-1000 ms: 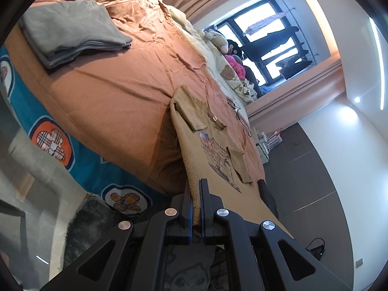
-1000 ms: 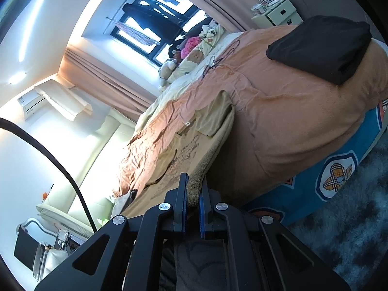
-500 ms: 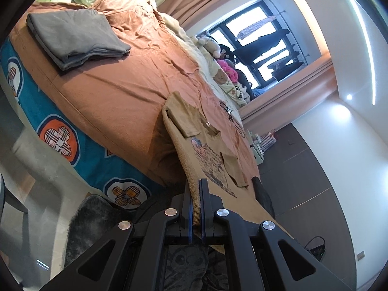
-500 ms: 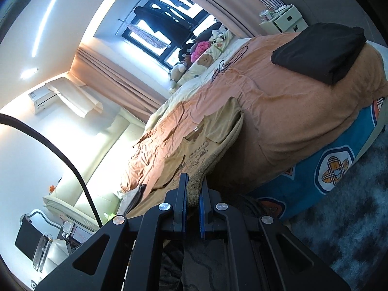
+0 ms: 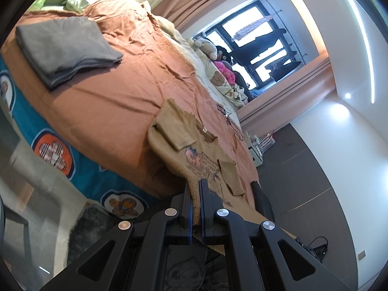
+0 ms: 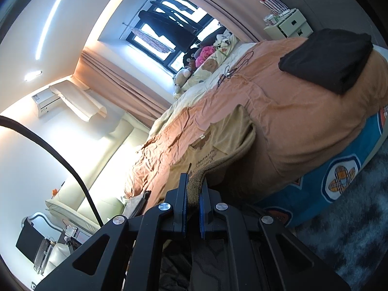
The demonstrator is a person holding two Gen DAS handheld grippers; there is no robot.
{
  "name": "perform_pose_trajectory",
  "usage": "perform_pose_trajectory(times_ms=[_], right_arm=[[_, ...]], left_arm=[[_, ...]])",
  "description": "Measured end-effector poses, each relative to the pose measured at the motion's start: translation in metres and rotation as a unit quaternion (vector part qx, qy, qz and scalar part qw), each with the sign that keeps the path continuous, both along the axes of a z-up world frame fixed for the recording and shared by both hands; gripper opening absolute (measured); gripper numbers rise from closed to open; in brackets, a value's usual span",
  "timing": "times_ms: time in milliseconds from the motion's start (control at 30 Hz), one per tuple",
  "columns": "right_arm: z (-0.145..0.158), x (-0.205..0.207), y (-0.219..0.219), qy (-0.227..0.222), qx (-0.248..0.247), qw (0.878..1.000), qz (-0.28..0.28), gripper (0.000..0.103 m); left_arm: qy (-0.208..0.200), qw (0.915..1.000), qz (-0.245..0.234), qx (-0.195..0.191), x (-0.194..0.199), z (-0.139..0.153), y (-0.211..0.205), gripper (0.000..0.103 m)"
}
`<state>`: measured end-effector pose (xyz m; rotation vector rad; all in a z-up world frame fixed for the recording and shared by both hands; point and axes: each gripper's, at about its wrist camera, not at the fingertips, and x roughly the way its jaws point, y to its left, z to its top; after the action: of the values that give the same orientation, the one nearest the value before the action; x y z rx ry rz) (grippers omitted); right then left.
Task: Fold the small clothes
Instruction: 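Lift the hem with both tools and fold it toward the collar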
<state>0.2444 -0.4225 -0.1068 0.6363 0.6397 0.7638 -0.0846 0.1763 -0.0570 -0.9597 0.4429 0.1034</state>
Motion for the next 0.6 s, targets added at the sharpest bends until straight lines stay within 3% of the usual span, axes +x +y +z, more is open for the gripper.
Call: perform_pose_trajectory(times_ms=[267, 600], right_arm=[[0.016, 0.039, 0.021, -0.016, -0.016, 1.000, -0.004, 0.004], [0.028, 0.099, 0.053, -0.021, -0.024, 0.999, -0.008, 0.004]], left_arm=[[-0.008, 0.9996, -0.008, 0.024, 0.050, 0.024, 0.023, 0.004], [-0.003, 0.9998, -0.001, 0.017, 0.108, 0.030, 0.051, 0.004]])
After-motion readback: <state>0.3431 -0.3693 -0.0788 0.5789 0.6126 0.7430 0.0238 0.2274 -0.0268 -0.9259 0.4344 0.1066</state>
